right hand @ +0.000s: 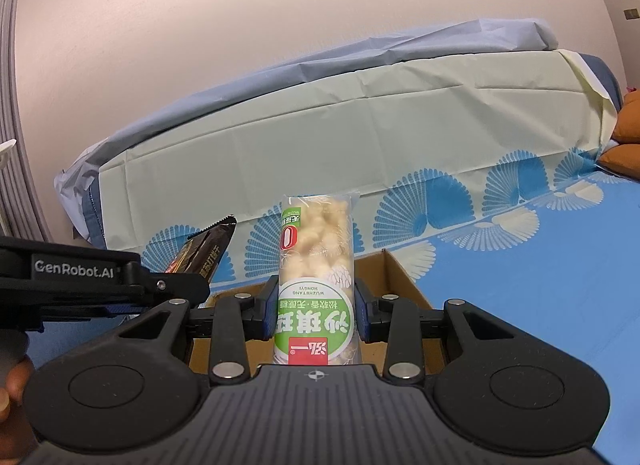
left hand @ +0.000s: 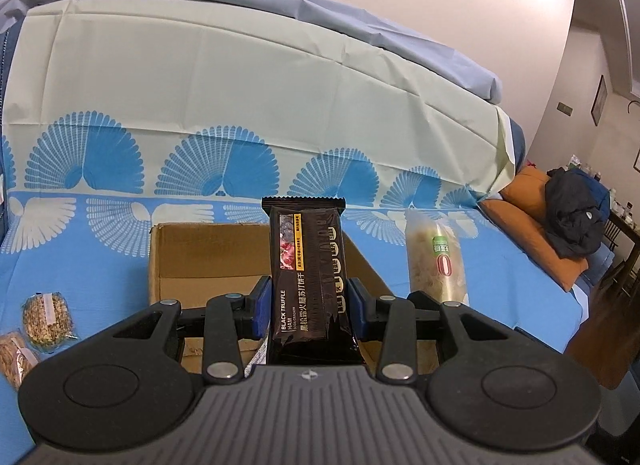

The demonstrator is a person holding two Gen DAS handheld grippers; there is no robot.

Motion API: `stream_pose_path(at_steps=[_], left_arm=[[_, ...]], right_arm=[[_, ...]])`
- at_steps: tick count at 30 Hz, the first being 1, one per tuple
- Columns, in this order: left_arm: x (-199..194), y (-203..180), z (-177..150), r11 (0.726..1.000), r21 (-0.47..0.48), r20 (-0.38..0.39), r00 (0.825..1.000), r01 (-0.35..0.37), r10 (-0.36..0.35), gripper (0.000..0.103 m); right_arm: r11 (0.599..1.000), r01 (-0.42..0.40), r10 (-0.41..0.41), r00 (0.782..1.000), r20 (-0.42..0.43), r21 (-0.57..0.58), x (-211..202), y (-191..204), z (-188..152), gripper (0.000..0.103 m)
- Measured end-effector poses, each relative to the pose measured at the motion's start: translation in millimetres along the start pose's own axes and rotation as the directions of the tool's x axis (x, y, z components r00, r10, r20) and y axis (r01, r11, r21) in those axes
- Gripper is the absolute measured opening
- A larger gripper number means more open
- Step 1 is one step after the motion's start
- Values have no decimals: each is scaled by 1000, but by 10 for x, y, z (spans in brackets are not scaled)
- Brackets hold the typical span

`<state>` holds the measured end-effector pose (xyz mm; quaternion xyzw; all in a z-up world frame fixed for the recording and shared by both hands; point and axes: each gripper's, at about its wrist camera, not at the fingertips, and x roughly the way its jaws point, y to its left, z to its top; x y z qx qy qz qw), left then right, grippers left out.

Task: Organize snacks
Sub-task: 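Carry the black bar in the left tool while the right tool carries the peanut bag over the box, then open the right tool releasing the peanut bag while the left tool opens releasing the black bar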

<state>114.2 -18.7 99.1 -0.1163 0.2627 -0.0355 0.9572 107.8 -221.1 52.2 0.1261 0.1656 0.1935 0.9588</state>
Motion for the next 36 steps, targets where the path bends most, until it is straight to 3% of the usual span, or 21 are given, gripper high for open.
stream_pose_path(at_steps=[24,25,27,29,36], left_arm=[[21,-111,144,1000,16,23,999,22,-22,44],[20,-120,145,999,21,22,999,28,-29,47],[2,-126,134,999,30,26,999,39,-40,64],[-27,-107,106,999,32,32,999,32,-33,71],[-193,92,-64,1000,-15,75,997,-8,9,74]], right_arm=[[1000,-15,15,1000,-13,-13,28,-8,6,41],[1000,-15,14,1000,-23,-15,42,-2,1,42],[1000,-11,10,999,-40,-25,65,19,-6,58],[999,-7,6,999,-34,-38,55,35,-7,60],[999,3,-6,998,-57,-49,85,32,-31,63]])
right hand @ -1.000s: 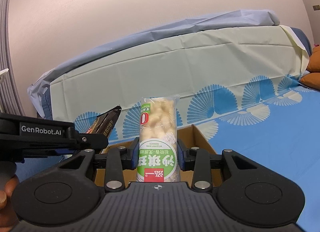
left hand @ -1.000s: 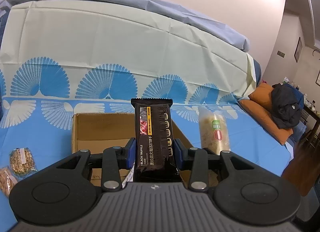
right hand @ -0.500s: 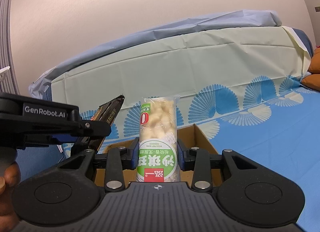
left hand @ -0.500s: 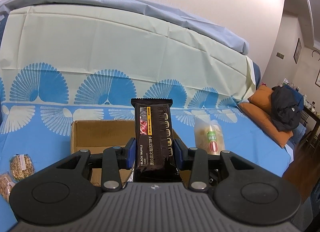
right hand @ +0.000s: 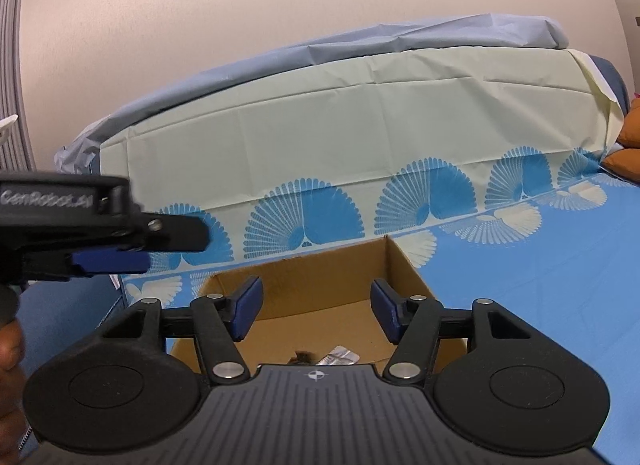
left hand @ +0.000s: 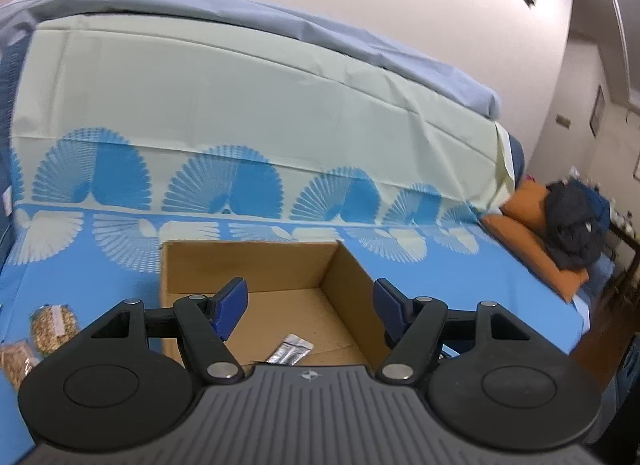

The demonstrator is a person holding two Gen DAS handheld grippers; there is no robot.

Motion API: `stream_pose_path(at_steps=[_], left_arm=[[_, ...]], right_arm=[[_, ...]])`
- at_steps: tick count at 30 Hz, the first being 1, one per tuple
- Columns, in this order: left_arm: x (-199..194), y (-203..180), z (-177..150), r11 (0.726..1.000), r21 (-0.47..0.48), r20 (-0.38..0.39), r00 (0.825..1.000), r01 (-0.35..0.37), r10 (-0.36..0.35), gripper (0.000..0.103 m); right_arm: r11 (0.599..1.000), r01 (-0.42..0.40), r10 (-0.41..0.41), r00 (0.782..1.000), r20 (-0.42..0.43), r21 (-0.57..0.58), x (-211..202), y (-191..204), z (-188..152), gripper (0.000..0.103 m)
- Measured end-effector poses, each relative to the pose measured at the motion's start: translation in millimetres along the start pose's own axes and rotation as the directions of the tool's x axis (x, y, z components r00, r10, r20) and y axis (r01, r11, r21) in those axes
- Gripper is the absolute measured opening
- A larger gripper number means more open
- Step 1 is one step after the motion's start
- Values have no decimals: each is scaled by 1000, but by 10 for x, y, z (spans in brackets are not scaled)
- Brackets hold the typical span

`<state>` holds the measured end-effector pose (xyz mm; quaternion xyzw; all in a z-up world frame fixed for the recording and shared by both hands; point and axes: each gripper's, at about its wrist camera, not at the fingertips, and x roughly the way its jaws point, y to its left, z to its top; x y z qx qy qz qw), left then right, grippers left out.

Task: Organize snacks
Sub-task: 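Open the right tool releasing the peanut bag while the left tool opens releasing the black bar, then move both open tools back to the snack pile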

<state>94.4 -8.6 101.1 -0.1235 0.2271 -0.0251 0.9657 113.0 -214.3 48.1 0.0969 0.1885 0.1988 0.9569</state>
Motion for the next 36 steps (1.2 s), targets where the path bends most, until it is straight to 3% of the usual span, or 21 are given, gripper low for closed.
stream_pose_path(at_steps=[4,9,16,18,19,20,21,23,27,31,34,36], left_arm=[[-202,180,-116,1000,-17,28,999,-25,26,74],[-426,509,-268,997,-51,7,999,-52,52,74],[-707,1209,-567,991,-101,-80,994,-86,78,72],[-778,1404,-669,991,-107,-105,992,-86,75,48],[-819,1516,-732,991,-102,-117,990,-89,77,43],[-862,1594,-795,991,-87,-118,989,-98,87,29],[-901,1670,-852,992,-67,-118,988,-109,100,19],[-995,1849,-996,993,-31,-115,987,-116,112,10],[-1110,2145,-1316,990,1,-128,982,-138,137,8],[-1166,2364,-1581,981,-65,-164,972,-182,169,8],[-1148,2408,-1562,980,-96,-152,976,-173,157,9],[-1105,2435,-1579,978,-107,-177,972,-177,156,8]], right_arm=[[999,18,-19,1000,-9,-41,12,62,-24,66],[993,30,-31,999,-8,-113,3,197,-77,66],[978,-3,1,1000,-12,-207,-39,450,-151,65],[975,-17,14,1000,-16,-220,-46,523,-163,63],[974,-25,22,1000,-18,-224,-50,559,-168,63],[973,-36,32,999,-21,-226,-53,599,-174,62],[973,-51,47,999,-26,-224,-57,638,-181,56],[970,-105,100,994,-35,-218,-73,730,-187,40],[948,-215,208,977,-53,-236,-99,983,-228,32],[916,-294,265,954,-141,-273,-15,1311,-328,32],[913,-314,265,942,-206,-262,99,1562,-378,34],[915,-321,256,930,-262,-246,240,1730,-408,41]])
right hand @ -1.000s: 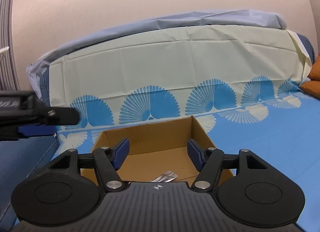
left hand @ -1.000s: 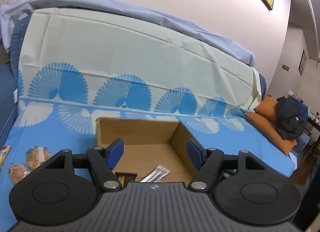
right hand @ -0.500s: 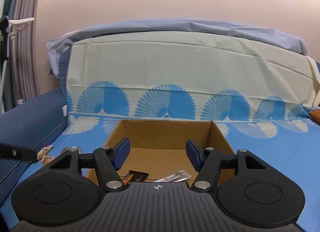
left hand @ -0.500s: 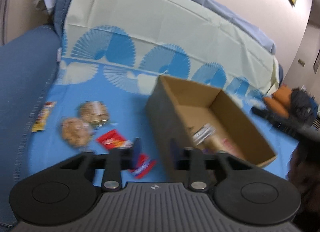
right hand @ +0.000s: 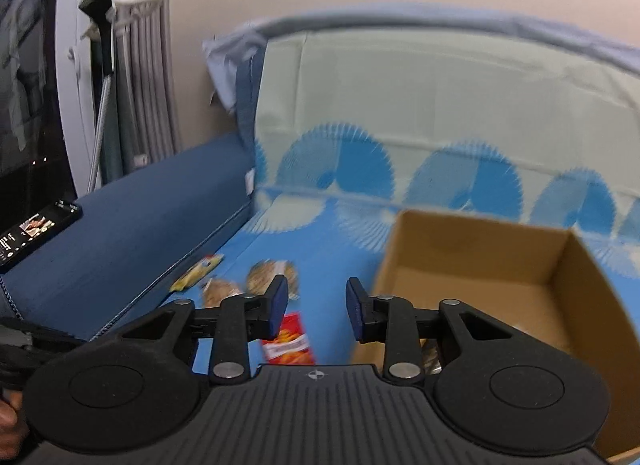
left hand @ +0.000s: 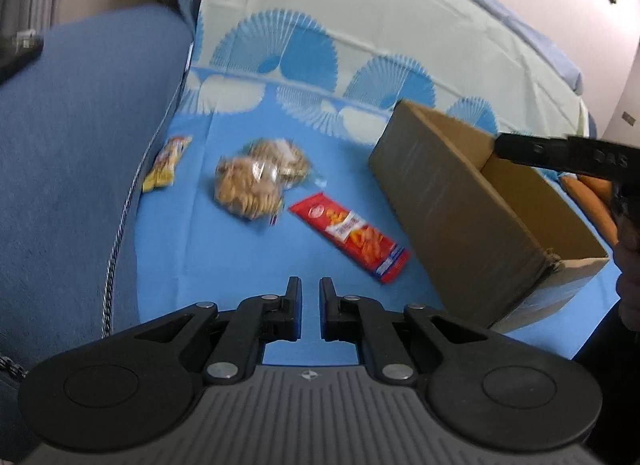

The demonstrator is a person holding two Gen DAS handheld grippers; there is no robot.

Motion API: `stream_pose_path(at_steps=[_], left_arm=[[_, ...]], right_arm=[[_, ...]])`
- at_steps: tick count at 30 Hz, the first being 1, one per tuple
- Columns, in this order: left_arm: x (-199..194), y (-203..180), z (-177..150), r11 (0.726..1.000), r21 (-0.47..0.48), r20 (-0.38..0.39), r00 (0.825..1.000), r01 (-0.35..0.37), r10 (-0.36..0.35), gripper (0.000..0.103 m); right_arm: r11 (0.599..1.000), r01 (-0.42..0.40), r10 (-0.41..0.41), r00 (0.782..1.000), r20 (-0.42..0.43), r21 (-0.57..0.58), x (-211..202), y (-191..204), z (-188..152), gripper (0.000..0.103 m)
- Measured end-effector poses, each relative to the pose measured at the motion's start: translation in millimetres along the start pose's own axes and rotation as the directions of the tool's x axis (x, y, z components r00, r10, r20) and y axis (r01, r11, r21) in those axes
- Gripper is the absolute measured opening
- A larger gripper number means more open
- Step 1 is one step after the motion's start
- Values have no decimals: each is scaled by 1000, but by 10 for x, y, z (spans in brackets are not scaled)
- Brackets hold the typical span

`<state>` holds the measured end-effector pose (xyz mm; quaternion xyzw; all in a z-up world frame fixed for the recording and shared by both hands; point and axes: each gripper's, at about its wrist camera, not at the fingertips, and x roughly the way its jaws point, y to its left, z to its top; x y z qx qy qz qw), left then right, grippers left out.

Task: Organize snacks
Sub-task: 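Move both open tools back to the snack pile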

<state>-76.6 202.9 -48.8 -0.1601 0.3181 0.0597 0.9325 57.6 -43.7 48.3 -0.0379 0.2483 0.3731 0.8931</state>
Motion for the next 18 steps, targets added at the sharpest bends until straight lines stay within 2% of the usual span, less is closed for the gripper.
stream_pose_path(at_steps=[2,4,5,6,10,13,18], left_arm=[[-12,23,17,1000,-23,4,1000,15,-15,9],[-14,90,21,998,-59,4,1000,21,-21,10],[-16,131,24,996,-84,1,1000,21,-20,11],[-8,157,39,994,-107,-1,1000,19,-19,12],[47,259,70,986,-168,-22,1000,-3,-1,12],[84,257,105,985,-169,-42,999,-27,20,14],[308,297,262,976,-208,-62,997,-64,52,37]], right_arm=[[1000,5,-6,999,-49,-9,195,122,16,48],[999,20,-24,995,-101,-35,432,255,-18,63],[999,24,-29,992,-127,-42,551,297,-47,76],[999,21,-28,988,-153,-47,668,332,-92,78],[992,33,-62,968,-243,-122,1119,540,-328,78],[983,51,-99,955,-278,-174,1321,598,-478,81],[973,100,-162,938,-308,-206,1574,581,-559,84]])
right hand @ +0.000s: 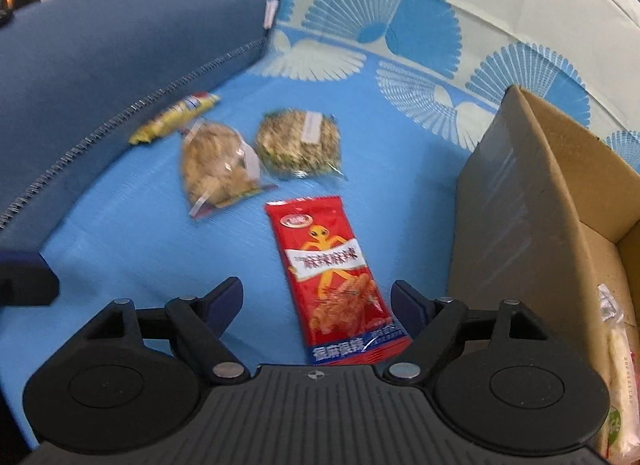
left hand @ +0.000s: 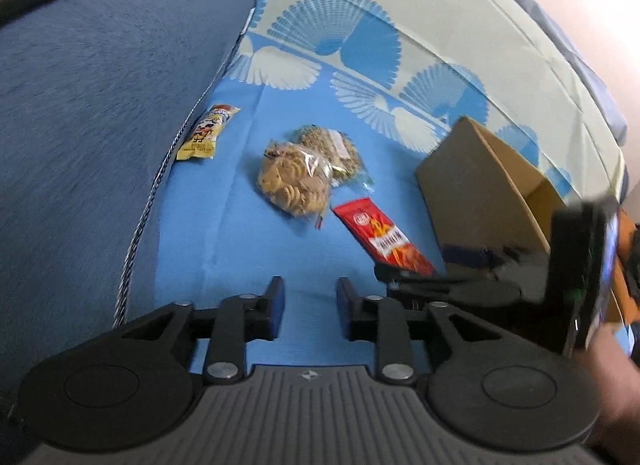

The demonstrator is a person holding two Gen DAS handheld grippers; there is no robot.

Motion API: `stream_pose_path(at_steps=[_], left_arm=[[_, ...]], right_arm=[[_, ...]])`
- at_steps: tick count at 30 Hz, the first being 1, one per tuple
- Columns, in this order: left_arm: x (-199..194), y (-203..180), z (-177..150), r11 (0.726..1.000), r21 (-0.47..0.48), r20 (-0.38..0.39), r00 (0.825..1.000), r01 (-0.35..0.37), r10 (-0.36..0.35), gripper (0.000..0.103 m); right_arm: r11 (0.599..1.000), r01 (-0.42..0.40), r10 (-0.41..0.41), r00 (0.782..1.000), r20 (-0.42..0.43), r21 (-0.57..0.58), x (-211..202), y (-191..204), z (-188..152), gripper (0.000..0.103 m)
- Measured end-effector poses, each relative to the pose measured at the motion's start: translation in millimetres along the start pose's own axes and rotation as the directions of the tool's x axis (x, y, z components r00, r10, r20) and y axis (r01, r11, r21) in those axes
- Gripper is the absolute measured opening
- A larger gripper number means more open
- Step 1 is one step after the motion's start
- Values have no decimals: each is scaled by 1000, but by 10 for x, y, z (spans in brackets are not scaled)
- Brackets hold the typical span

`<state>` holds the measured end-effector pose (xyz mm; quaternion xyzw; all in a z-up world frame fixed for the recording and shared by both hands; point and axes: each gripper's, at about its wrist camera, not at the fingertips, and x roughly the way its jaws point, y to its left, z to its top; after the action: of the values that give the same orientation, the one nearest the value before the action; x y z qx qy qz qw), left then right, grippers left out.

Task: Organize snacks
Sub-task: 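Move both open tools back to the snack pile, then grasp the red spicy strip packet with the right tool while the left tool grasps the cookie bag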

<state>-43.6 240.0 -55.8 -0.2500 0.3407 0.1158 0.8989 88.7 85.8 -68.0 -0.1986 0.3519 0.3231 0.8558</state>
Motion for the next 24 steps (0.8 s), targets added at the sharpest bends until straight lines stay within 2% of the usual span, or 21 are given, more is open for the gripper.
stream_pose_path(at_steps=[4,5,6,7,12,16,18,19,20,22,24], left_arm=[[312,-47,254,998,-29,-6,999,-48,48,49],[389,-64,319,998,-26,-4,998,-58,58,58],[465,-83,382,997,-21,2,997,-76,76,72],[550,-102,458,995,-19,10,995,-99,99,78],[915,-163,748,991,-14,4,991,-136,136,90],[1222,-219,874,985,38,-29,985,-171,172,90],[1341,-217,897,981,56,-51,980,-188,191,90],[1375,-205,896,982,60,-60,981,-181,184,84],[1386,-200,891,981,69,-61,981,-181,185,78],[1363,-207,871,977,101,-50,980,-189,195,68],[1295,-192,852,977,100,-42,980,-188,193,64]], right_arm=[[1000,-1,1,1000,-23,9,129,-26,6,84],[1000,-8,9,1000,-30,14,150,-30,-5,85],[1000,-19,21,999,-49,23,187,-33,-21,86],[999,-29,32,998,-61,43,213,-50,-33,86],[991,-75,83,994,-68,115,233,-126,-34,86],[982,-98,111,991,-73,159,251,-164,-34,84],[981,-103,115,991,-65,162,242,-171,-30,73],[982,-107,117,991,-58,156,228,-164,-23,68],[982,-112,121,991,-51,151,216,-159,-18,58],[982,-122,130,991,-45,147,201,-155,-12,54],[981,-128,136,990,-40,145,191,-153,-11,51]])
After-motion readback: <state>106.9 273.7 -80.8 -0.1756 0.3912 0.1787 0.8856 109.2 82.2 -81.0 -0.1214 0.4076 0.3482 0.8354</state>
